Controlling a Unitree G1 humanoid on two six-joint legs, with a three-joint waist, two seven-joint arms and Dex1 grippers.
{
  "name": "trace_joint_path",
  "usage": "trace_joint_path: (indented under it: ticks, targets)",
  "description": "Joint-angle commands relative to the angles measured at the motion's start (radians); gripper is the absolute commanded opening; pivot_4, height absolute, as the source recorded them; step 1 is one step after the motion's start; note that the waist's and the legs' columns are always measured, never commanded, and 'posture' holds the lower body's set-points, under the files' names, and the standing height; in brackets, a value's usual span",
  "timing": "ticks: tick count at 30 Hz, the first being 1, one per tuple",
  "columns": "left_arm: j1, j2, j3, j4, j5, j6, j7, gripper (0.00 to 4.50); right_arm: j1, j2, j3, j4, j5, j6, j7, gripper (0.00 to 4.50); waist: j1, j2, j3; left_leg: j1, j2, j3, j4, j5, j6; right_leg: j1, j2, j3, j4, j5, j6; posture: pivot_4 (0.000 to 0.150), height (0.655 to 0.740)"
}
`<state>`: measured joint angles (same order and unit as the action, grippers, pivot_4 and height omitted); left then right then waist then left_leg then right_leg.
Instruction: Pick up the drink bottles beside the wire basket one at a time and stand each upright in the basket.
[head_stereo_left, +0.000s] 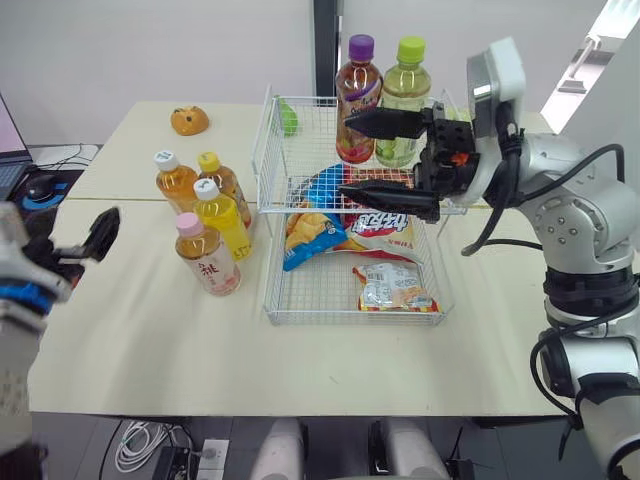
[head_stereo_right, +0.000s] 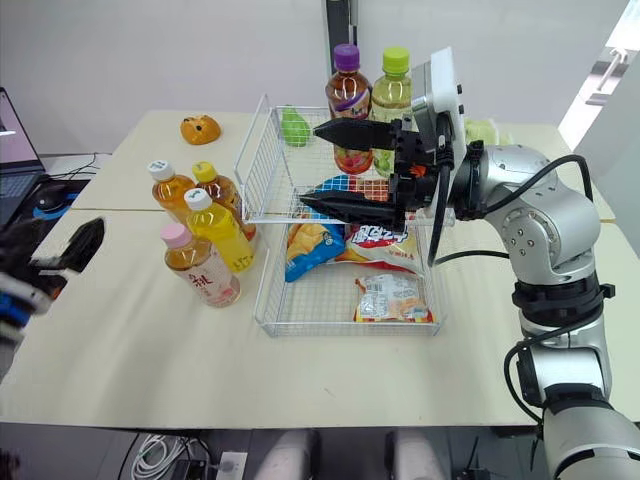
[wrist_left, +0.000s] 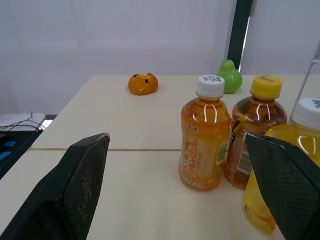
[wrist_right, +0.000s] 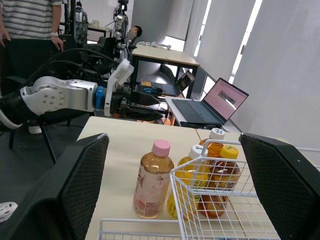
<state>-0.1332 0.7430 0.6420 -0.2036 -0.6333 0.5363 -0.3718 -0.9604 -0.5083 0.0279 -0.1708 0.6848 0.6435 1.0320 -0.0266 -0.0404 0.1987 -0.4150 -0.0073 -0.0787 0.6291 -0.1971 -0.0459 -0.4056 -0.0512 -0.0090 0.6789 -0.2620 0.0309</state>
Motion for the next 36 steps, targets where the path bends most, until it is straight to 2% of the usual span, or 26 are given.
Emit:
trace_joint_path:
  ticks: [1,11,31,34,36]
  targets:
    - [-0.116,0.047,-0.083,0.153,0.073,-0.048,-0.047,4.47,-0.02,-0.011,-0.014,-0.026,-0.013,-0.013,-0.018,4.5,-0.001,0.0,0.0,0.0,0.0,0.0,0.0,0.0,0.0,0.0,0.0,0.0,0.0,0.0,0.0,0.15,0.74]
    - [-0.44,0.039,-0.27,0.565,0.23,-0.238,-0.191,4.47,-0.004,-0.06,-0.036,-0.076,0.0,0.03,-0.056,4.5,-0.003,0.0,0.0,-0.001,0.0,0.0,-0.001,0.0,0.0,-0.002,0.0,0.0,0.001,0.0,0.0,0.15,0.74]
    - [-0.836,-0.003,-0.387,1.179,0.408,-0.552,-0.281,4.47,0.014,-0.109,-0.079,-0.15,0.042,0.098,-0.124,4.5,-0.003,0.0,0.0,-0.002,-0.001,-0.001,-0.001,0.0,0.0,-0.002,0.0,-0.001,0.001,0.0,0.0,0.15,0.74]
    - [-0.852,-0.003,-0.388,1.216,0.416,-0.571,-0.292,3.92,0.016,-0.113,-0.082,-0.157,0.049,0.102,-0.13,4.5,-0.005,0.0,0.0,-0.002,-0.001,-0.001,-0.001,0.0,0.0,-0.002,0.0,-0.001,0.001,0.0,0.0,0.15,0.74]
    - [-0.863,-0.005,-0.381,1.24,0.416,-0.578,-0.289,3.34,0.018,-0.115,-0.083,-0.161,0.053,0.104,-0.135,4.5,-0.005,0.0,0.0,-0.002,-0.001,0.0,-0.001,0.0,0.0,-0.002,0.0,-0.001,0.001,0.0,0.0,0.15,0.74]
